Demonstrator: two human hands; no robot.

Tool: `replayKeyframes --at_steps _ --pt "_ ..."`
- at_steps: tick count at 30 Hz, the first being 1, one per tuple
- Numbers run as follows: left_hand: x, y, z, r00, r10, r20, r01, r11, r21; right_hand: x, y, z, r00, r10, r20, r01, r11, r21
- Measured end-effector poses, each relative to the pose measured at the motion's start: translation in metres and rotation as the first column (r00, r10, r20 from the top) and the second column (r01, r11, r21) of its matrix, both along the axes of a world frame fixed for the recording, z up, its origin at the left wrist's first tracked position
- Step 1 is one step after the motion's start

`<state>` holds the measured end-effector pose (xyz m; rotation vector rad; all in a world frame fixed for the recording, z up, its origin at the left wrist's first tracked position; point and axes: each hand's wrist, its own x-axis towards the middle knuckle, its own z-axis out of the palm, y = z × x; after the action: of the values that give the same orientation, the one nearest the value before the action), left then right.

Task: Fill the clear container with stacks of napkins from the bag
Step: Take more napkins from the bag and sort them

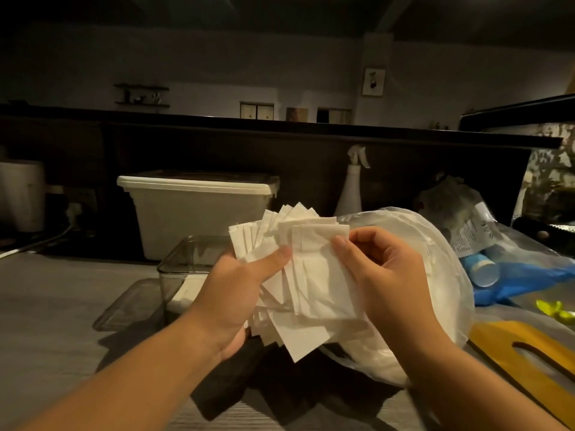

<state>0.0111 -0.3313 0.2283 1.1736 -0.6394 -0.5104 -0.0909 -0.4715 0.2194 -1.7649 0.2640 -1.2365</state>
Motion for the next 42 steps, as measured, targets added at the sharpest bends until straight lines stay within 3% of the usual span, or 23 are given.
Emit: replayKeyframes --at_steps 6,17,35,38,42 --pt "0.002 0.002 0.002 1.0 0.012 -0.002 -0.012 1.0 0.019 -0.001 0.002 0.003 0.998 -0.053 0.043 0.057 0.994 -0.095" --pt "-0.006 0.002 0.002 0.999 -0.047 -0.025 0.047 0.999 0.016 0.003 0.007 -0.002 0.997 -0.072 0.027 0.072 0.997 0.008" --pt "0.002 -0.001 -0.006 0.99 -0.052 0.132 0.058 0.997 -0.047 0.003 0.013 -0.003 0.995 -0.089 -0.037 0.088 0.996 -0.034" --pt "0.006 -0.002 -0.009 0.984 -0.019 0.176 0.022 1.0 -0.017 0.001 0.01 0.0 0.983 -0.166 -0.082 0.15 0.973 -0.177" --pt "0.008 -0.004 -0.011 0.977 0.025 0.21 -0.025 1.0 -0.004 -0.003 0.007 0.004 0.945 -0.327 -0.015 0.25 0.751 -0.611"
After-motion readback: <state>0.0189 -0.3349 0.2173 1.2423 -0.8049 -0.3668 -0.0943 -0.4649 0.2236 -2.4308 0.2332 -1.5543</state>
